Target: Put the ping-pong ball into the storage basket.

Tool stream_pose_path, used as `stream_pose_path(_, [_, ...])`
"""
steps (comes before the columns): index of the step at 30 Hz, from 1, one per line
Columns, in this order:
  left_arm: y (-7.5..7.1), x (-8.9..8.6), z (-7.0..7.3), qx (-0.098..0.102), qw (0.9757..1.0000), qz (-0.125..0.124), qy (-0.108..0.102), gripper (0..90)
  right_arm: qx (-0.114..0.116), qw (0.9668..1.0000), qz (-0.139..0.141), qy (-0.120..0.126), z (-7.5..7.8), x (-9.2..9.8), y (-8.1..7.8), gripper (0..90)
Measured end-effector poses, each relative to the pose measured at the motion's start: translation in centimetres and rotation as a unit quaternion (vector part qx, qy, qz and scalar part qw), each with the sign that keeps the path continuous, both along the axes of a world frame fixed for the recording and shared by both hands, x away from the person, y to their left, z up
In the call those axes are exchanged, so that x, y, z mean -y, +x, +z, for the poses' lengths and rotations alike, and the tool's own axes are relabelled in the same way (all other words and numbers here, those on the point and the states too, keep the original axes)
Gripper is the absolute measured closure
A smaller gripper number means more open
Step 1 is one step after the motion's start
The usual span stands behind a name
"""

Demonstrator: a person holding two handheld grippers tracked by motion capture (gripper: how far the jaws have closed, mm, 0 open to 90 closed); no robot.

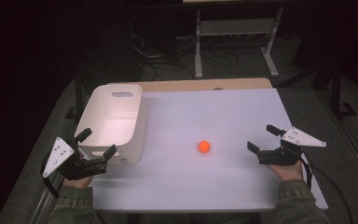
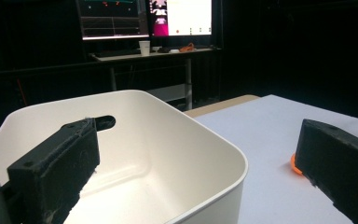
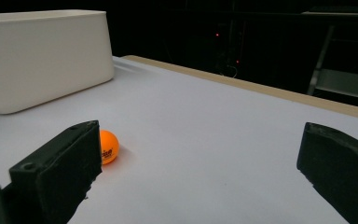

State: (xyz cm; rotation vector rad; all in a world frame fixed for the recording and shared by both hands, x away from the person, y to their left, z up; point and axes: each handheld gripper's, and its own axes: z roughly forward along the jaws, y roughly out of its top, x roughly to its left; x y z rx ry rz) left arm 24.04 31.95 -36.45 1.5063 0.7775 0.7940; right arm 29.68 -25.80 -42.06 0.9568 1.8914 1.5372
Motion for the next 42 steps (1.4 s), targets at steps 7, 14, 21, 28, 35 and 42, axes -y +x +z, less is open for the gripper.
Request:
stream_pose_path(7, [0.1, 0.3, 0.4, -0.002, 0.9999, -0.006, 0.012, 0.0, 0.000, 1.0000, 0.002, 0.000, 0.0, -0.1, 0.0, 0.0])
stream_pose_path(14, [0.1, 1.0, 1.2, -0.002, 0.9992, -0.022, 0.035, 0.0, 0.001, 1.0000, -0.002, 0.003, 0.0, 0.2, 0.0, 0.0])
stream_pose_path(21, [0.3, 1.3, 1.9, -0.001, 0.9985, -0.027, 0.049, 0.0, 0.000, 1.0000, -0.004, 0.005, 0.1, 0.2, -0.1, 0.0])
stream_pose_path(28, [0.5, 1.4, 2.8, -0.001, 0.9978, -0.034, 0.057, 0.0, 0.000, 1.0000, -0.003, 0.005, 0.1, 0.2, -0.1, 0.0])
stream_pose_path(35, [1.0, 1.6, 3.6, -0.003, 0.9968, -0.041, 0.068, 0.0, 0.000, 1.0000, -0.003, 0.005, 0.1, 0.2, -0.1, 0.0])
stream_pose_path(42, [1.4, 2.2, 4.6, -0.004, 0.9952, -0.053, 0.082, 0.0, 0.000, 1.0000, -0.002, 0.004, 0.1, 0.2, -0.1, 0.0])
